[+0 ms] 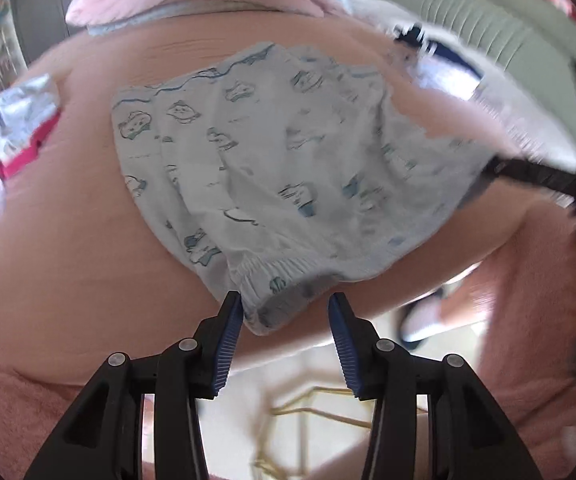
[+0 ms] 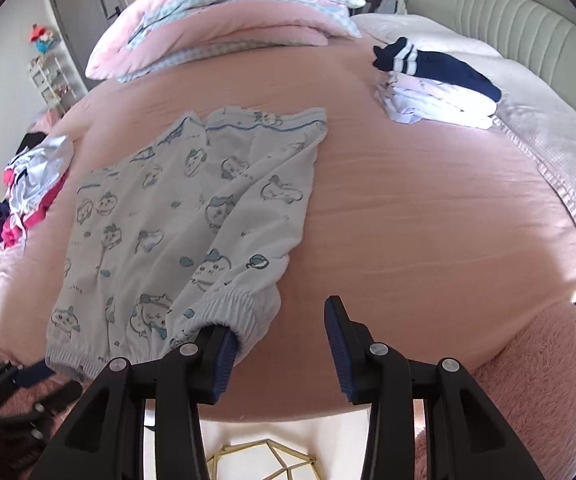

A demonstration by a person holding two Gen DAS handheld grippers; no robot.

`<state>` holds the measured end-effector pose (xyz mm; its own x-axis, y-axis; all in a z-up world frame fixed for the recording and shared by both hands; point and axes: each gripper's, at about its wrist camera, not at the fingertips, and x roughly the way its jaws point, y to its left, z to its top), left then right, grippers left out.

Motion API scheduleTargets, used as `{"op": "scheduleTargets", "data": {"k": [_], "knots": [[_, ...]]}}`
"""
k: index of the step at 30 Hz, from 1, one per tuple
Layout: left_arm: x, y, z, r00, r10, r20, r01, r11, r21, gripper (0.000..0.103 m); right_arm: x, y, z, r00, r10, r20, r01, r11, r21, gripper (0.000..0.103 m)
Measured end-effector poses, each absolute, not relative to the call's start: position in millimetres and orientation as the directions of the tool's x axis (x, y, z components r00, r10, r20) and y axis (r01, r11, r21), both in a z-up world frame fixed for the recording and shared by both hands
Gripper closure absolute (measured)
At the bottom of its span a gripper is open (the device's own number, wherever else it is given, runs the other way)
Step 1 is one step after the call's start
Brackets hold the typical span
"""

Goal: Fold clothes

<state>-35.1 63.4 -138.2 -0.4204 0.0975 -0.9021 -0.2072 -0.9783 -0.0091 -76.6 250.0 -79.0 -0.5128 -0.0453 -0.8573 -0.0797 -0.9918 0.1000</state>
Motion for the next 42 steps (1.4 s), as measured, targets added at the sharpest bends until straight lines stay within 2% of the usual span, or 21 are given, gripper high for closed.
{"op": "scheduleTargets", "data": {"k": [2, 5, 8, 13, 15, 20, 22, 24, 25, 28, 33, 37, 42], "knots": [[-44.1, 60.1, -147.4, -0.41, -0.021, -0.912, -0.142, -0.986, 0.086, 0.062, -77.7, 253.9, -80.5, -0.511, -0.03, -0.859, -0.095, -0.991, 0.091, 0.063], [-49.9, 33.6, -144.5, -0.393, -0.072, -0.917, -0.017, -0.996, 0.086, 0.063, -78.5, 259.4, -86.6, -0.491, 0.004, -0.871, -0.111, -0.992, 0.058, 0.063], [-42.6, 26.6, -131.9, -0.363, -0.056, -0.93, -0.043, -0.996, 0.077, 0.062, -78.9, 261.2, -98.7, -0.433, -0.023, -0.901, -0.089, -0.994, 0.068, 0.063], [-31.8, 24.9, -133.1, -0.307, 0.061, -0.95, -0.103, -0.994, -0.031, 0.062, -81.1, 239.9, -126.0, -0.295, -0.037, -0.955, 0.045, -0.999, 0.025, 0.061], [-28.9, 27.6, -128.2, -0.309, 0.067, -0.949, -0.12, -0.992, -0.031, 0.062, -78.8, 235.8, -120.1, -0.308, -0.091, -0.947, 0.076, -0.995, 0.071, 0.061], [-15.7, 37.8, -100.0, -0.343, 0.073, -0.936, -0.231, -0.973, 0.009, 0.062, -70.3, 229.8, -88.8, -0.384, -0.119, -0.915, 0.159, -0.985, 0.061, 0.06], [-12.3, 38.1, -82.0, -0.387, 0.131, -0.913, -0.271, -0.962, -0.023, 0.062, -67.4, 231.3, -78.8, -0.386, -0.15, -0.91, 0.189, -0.979, 0.081, 0.06], [-20.5, 29.7, -73.6, -0.458, 0.158, -0.875, -0.246, -0.968, -0.047, 0.062, -66.1, 233.6, -70.9, -0.391, -0.185, -0.902, 0.199, -0.973, 0.114, 0.06], [-24.3, 26.2, -73.0, -0.482, 0.164, -0.86, -0.23, -0.972, -0.057, 0.062, -65.8, 235.1, -67.8, -0.396, -0.201, -0.896, 0.196, -0.972, 0.131, 0.06], [-46.4, 30.7, -97.0, -0.433, 0.156, -0.888, -0.224, -0.973, -0.062, 0.063, -75.0, 228.3, -76.5, -0.39, -0.221, -0.894, 0.198, -0.968, 0.152, 0.06], [-56.4, 28.5, -137.2, -0.317, 0.086, -0.945, -0.182, -0.983, -0.028, 0.062, -94.6, 197.7, -133.2, -0.257, -0.112, -0.96, 0.267, -0.963, 0.04, 0.06], [-57.3, 5.7, -137.5, -0.342, 0.053, -0.938, -0.094, -0.995, -0.021, 0.061, -118.7, 197.9, -129.4, -0.323, -0.086, -0.943, 0.242, -0.97, 0.005, 0.06], [-68.9, -14.3, -133.9, -0.403, -0.046, -0.914, -0.003, -0.999, 0.052, 0.061, -156.8, 196.8, -131.4, -0.403, -0.007, -0.915, 0.19, -0.979, -0.076, 0.06]]}}
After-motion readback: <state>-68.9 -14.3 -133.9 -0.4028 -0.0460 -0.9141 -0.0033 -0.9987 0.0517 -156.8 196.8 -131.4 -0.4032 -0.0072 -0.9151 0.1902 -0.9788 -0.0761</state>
